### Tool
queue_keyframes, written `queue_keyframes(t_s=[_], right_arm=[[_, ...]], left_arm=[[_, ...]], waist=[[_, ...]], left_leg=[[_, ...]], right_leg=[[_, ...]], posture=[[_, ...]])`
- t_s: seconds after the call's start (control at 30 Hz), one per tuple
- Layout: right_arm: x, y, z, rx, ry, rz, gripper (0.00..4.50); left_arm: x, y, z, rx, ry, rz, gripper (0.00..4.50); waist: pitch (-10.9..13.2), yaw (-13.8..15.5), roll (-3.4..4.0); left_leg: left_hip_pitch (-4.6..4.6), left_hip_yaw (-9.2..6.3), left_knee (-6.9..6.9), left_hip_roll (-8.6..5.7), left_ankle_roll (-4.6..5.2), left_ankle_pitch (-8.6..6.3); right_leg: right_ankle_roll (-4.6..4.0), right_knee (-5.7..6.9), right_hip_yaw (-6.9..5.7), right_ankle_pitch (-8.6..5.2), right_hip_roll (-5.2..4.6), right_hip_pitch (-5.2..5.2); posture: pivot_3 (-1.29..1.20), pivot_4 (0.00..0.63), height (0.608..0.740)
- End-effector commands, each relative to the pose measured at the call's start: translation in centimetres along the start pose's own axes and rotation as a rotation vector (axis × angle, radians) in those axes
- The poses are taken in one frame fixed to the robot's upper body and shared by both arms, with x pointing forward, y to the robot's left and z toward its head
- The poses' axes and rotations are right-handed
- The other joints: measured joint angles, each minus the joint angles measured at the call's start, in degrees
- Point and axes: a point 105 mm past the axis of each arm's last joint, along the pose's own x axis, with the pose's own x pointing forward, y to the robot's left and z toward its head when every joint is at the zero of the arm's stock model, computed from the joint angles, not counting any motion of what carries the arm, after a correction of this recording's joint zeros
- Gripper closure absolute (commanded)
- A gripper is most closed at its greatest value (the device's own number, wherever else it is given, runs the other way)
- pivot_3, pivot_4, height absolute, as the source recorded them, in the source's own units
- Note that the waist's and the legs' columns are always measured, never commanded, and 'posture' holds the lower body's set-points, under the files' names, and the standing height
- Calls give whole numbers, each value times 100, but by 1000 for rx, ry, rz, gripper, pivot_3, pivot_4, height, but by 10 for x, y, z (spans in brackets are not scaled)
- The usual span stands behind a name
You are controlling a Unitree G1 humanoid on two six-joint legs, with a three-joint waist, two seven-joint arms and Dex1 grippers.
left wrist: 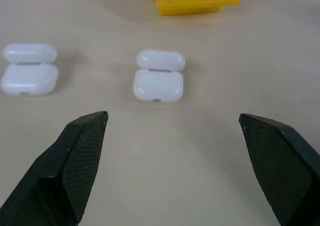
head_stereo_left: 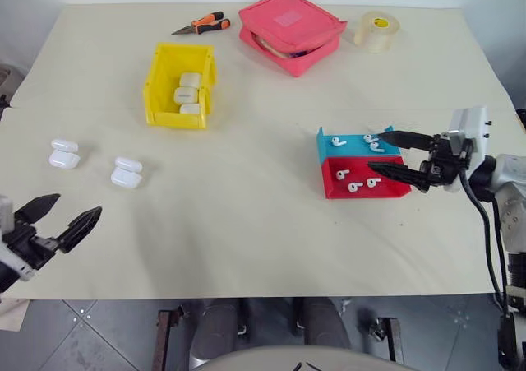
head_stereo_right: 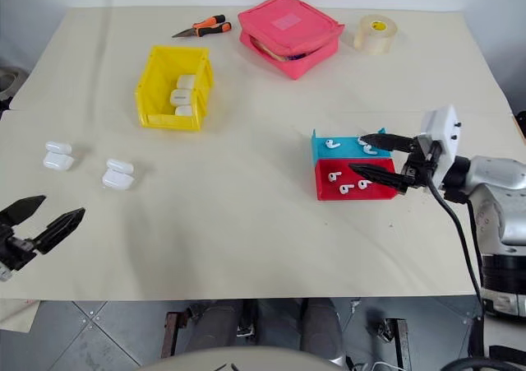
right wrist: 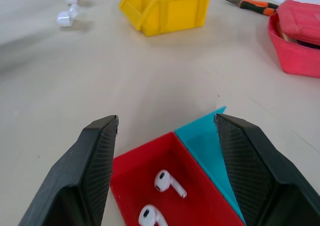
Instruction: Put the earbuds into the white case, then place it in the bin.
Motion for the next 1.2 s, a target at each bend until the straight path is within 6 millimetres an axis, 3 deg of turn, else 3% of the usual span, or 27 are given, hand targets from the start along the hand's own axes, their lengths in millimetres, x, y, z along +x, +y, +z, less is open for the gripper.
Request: queue_keyframes(t_s=[0.03, 0.17, 0.3, 0.57, 0.87, 0.97, 1.2], right_arm=[[6, -1, 6, -30, -12, 42, 1326], [9, 1, 6, -19, -7, 86, 1326], [11, 5, 11, -23, -23, 115, 1326], [12, 25, 6, -22, -32, 144, 1326], [8, 26, 0, -14, -39, 71, 1326], [8, 27, -1, -8, -41, 62, 1326], [8, 28, -2, -4, -41, 56, 1326]], left_arm=[[-23, 1, 9, 31, -43, 63, 26], [-38, 4, 4, 37, -17, 93, 26], [-32, 4, 7, 56, -21, 80, 26], [21, 0, 26, 121, -63, -18, 26], [71, 8, 22, 104, 147, 1, 26], [90, 3, 28, 110, 209, -36, 26], [111, -8, 27, 134, 417, -97, 26]], waist=[[0, 1, 0], [1, 27, 0], [2, 32, 2], [2, 21, 4], [5, 17, 3], [7, 35, 2], [10, 26, -1]], left_leg=[[0, 0, 2, 3, -1, 0], [-1, -4, 6, 8, -5, -3], [-1, -7, 9, 6, -31, -18], [-1, -13, 4, 12, -38, -17], [0, 3, 6, 2, -4, 1], [1, 2, 6, 3, -4, 2], [1, 1, 6, -4, -3, 5]], right_leg=[[-4, -5, -1, -2, 0, -1], [-15, -7, -2, -8, 0, -2], [-17, -6, 3, -7, -12, -2], [-27, 15, 0, -1, 8, -2], [-21, 27, -24, 2, 25, -6], [-21, 35, -23, 2, 28, -6], [-21, 47, -19, 2, 29, -10]], posture=[[0, 150, 740], [0, 150, 740], [0, 150, 740], [0, 150, 740], [0, 150, 740], [0, 150, 740], [0, 150, 740]])
